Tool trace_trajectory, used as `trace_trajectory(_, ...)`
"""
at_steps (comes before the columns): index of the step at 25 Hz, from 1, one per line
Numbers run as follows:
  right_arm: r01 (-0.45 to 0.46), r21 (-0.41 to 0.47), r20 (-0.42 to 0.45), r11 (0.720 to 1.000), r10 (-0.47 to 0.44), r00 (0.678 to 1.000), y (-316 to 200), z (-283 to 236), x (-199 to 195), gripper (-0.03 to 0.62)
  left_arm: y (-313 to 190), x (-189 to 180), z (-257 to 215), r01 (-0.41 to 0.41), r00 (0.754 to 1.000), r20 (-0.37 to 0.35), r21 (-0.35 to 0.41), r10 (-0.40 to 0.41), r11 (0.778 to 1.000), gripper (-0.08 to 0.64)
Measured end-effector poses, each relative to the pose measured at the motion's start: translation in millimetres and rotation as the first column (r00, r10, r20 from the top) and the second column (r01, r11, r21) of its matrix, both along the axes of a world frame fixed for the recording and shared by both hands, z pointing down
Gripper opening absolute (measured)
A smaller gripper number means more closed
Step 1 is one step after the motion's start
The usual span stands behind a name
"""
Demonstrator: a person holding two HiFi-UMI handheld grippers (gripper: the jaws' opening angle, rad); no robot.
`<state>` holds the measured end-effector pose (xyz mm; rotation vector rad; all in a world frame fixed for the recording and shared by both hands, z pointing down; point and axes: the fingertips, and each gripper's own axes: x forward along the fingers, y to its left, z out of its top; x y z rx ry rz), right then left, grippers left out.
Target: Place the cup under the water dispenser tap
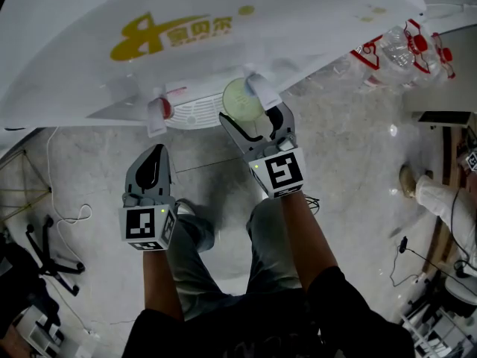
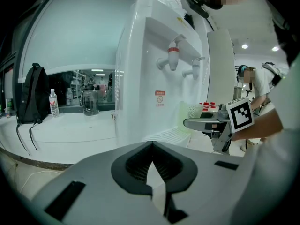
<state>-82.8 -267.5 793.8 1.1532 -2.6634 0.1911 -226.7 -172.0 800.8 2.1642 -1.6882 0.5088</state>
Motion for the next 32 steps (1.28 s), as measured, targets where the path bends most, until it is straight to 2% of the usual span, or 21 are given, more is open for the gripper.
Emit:
trace_trajectory(8,0.019,0.010,-0.007,1.000,-0.019,1.000,8,5,4,0.390,4,6,4,-0.009,1.000,-0.004,-0.025,0.008,1.000,0.011)
trace_trajectory(11,0.015,-0.024,-0.030,1.000,-0.015,0.999,16,9,7,0.390,6,7,2,-0.008,1.000,-0.004,-0.033,0.008,0.999,0.011)
trace_trajectory(20,-0.023,-0.040,0.015,0.999,0.024,1.000,29,-8,28,0.385,17,16,-12,0.003,1.000,-0.007,-0.040,-0.003,0.999,0.010)
trace_trajectory(23,-0.034,-0.024,0.013,0.999,0.034,0.999,36,-19,36,0.351,20,20,-23,0.001,1.000,-0.011,-0.041,-0.001,0.999,0.011)
trace_trajectory(28,-0.079,-0.050,0.002,0.996,0.079,0.997,46,-44,52,0.279,27,27,-43,0.000,1.000,-0.019,-0.056,-0.001,0.998,0.011)
trace_trajectory(32,-0.091,0.025,0.016,0.996,0.090,0.996,51,-75,62,0.170,32,36,-65,-0.003,1.000,-0.029,-0.057,0.002,0.998,0.010)
